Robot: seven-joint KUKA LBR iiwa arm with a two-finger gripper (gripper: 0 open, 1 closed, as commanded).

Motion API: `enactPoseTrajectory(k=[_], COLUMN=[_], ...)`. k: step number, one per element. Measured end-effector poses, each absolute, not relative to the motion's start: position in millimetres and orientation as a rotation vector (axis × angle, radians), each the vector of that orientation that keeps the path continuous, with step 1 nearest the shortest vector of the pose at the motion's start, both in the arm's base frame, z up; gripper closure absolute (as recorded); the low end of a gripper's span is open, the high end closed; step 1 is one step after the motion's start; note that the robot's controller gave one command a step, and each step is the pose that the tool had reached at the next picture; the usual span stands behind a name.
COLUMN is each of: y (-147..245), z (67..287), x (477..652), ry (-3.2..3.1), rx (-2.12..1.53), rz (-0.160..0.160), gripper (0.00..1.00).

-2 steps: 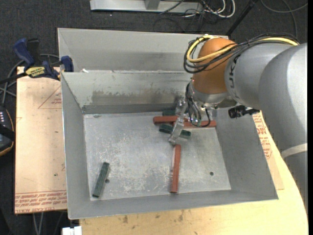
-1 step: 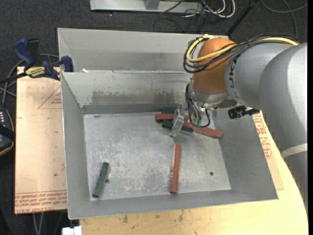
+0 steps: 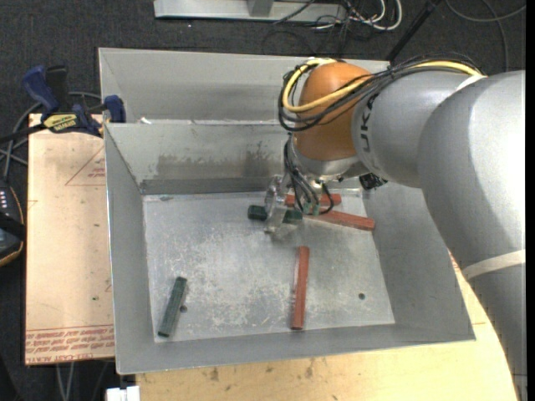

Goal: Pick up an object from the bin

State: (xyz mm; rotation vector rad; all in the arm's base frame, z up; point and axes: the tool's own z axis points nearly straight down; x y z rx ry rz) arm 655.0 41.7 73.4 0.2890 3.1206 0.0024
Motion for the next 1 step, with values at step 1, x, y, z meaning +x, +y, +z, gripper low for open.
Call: enactPoseTrajectory(k=[1], y=[36.2], z=[227.2], x=[648.5], ry=[3.121], rx=[0.231], rz=[0.002], gripper=[1.0])
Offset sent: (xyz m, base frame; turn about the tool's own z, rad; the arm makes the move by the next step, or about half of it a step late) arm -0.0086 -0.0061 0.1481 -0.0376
